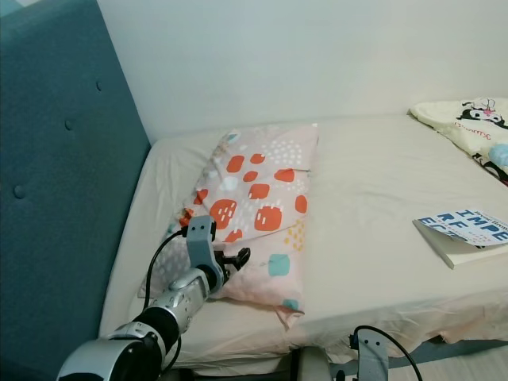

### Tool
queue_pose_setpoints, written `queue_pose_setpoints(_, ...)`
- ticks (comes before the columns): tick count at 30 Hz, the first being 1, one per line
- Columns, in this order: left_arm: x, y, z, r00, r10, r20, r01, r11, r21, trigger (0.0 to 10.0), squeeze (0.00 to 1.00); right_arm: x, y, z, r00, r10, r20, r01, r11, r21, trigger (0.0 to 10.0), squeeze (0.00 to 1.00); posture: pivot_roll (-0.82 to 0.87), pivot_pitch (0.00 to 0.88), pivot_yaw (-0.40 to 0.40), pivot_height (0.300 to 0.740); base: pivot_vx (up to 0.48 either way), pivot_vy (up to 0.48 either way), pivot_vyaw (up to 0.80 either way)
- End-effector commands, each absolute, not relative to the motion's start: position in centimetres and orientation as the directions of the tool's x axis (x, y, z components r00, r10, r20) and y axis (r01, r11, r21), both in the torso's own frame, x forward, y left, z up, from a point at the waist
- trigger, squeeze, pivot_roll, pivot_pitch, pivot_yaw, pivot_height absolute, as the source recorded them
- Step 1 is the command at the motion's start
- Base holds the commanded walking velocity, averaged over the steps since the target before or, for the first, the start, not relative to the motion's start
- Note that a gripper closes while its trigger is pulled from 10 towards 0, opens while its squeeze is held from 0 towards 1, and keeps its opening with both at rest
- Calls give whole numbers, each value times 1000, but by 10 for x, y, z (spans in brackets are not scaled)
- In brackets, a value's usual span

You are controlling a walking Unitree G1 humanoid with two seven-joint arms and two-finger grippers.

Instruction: Clean up the room

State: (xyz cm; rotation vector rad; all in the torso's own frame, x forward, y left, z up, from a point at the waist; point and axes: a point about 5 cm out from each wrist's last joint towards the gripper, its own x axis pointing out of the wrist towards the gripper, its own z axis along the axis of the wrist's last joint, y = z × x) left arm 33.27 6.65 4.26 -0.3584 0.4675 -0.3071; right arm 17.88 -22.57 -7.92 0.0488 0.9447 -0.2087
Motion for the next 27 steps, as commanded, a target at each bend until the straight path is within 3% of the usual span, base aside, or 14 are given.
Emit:
queue_pose_setpoints(1,331,51,45,834,-405,-375,220,867,-448,10000,0,177,-207,-84,570,-90,-817,177,984,14,10000,0,-27,100,28,598,0,0,0)
queue_pose_setpoints(12,334,46,50,821,-435,-370,210,832,-513,10000,0,168,-205,-87,599,-96,-795,213,976,42,10000,0,-68,207,55,598,0,0,0)
queue_pose_setpoints(19,342,51,58,846,-382,-371,220,885,-410,10000,0,158,-204,-89,613,-100,-784,225,973,51,10000,0,-91,258,66,598,0,0,0)
queue_pose_setpoints(27,348,114,49,879,-97,-467,-141,882,-450,10000,0,148,-202,-93,603,-99,-791,231,971,56,10000,0,-87,289,60,598,0,0,0)
